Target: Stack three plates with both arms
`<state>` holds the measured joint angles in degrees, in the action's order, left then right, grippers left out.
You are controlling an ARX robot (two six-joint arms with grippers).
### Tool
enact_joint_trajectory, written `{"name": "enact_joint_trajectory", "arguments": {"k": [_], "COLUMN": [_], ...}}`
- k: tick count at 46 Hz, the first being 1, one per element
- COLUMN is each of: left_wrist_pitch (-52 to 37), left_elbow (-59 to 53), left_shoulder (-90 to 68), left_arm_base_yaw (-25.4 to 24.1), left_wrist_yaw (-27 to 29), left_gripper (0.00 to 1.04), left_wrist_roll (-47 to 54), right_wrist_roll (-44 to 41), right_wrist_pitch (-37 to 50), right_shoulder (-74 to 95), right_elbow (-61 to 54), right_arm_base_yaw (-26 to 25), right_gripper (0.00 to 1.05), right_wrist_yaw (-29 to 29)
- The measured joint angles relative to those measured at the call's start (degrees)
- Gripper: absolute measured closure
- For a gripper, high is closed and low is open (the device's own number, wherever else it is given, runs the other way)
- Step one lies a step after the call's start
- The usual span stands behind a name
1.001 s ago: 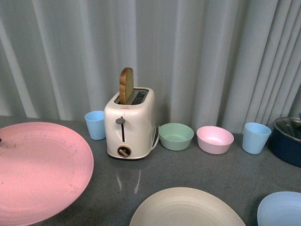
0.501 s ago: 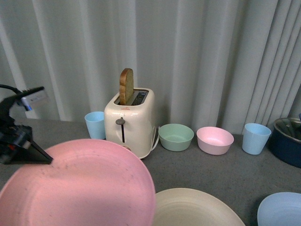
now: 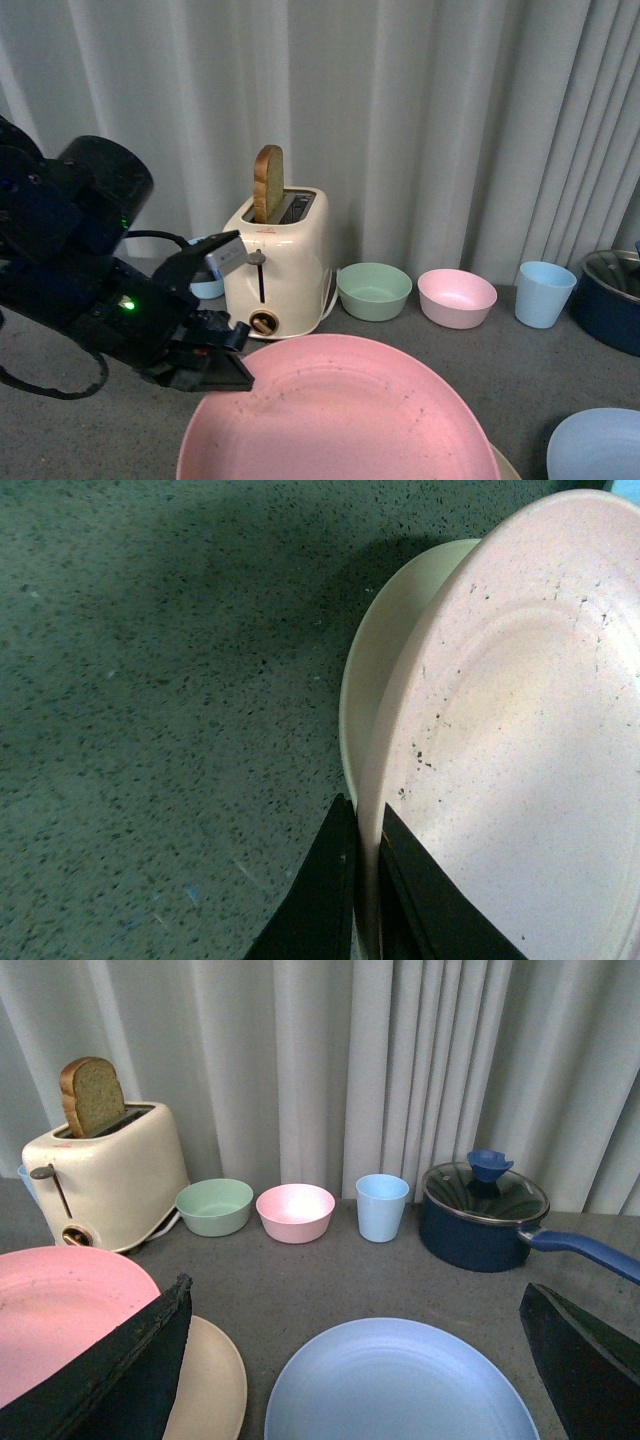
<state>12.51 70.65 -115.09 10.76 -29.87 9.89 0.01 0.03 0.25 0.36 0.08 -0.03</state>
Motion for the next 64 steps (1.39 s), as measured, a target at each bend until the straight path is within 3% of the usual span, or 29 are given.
{"name": "enact_joint_trajectory", "arguments": {"k": [12, 59, 61, 64], "left_wrist_pitch": [-0.92, -2.10, -1.75, -1.20], "left_elbow": [4.50, 8.55, 8.68, 9.14], "left_shoulder": [-5.42, -10.93, -10.93, -10.93], "left_arm_base_yaw": [4.33, 5.75, 5.77, 5.92], "left_wrist_yaw": [3.34, 5.64, 5.20, 3.91], "left_gripper": [1.01, 1.01, 0.99, 0.86], "left_wrist_roll": [-2.54, -4.04, -4.44, -5.75], "right_wrist_roll": [0.00, 0.00, 0.00, 0.00], "right_wrist_pitch": [0.00, 0.00, 0.00, 0.00], "right_shoulder": [0.00, 0.00, 0.00, 0.00], "right_elbow": [0.00, 0.00, 0.00, 0.00], "right_arm_base_yaw": [0.00, 0.00, 0.00, 0.00], "right_gripper": [0.07, 0.07, 0.07, 0.07], "right_wrist_yaw": [0.00, 0.00, 0.00, 0.00]}}
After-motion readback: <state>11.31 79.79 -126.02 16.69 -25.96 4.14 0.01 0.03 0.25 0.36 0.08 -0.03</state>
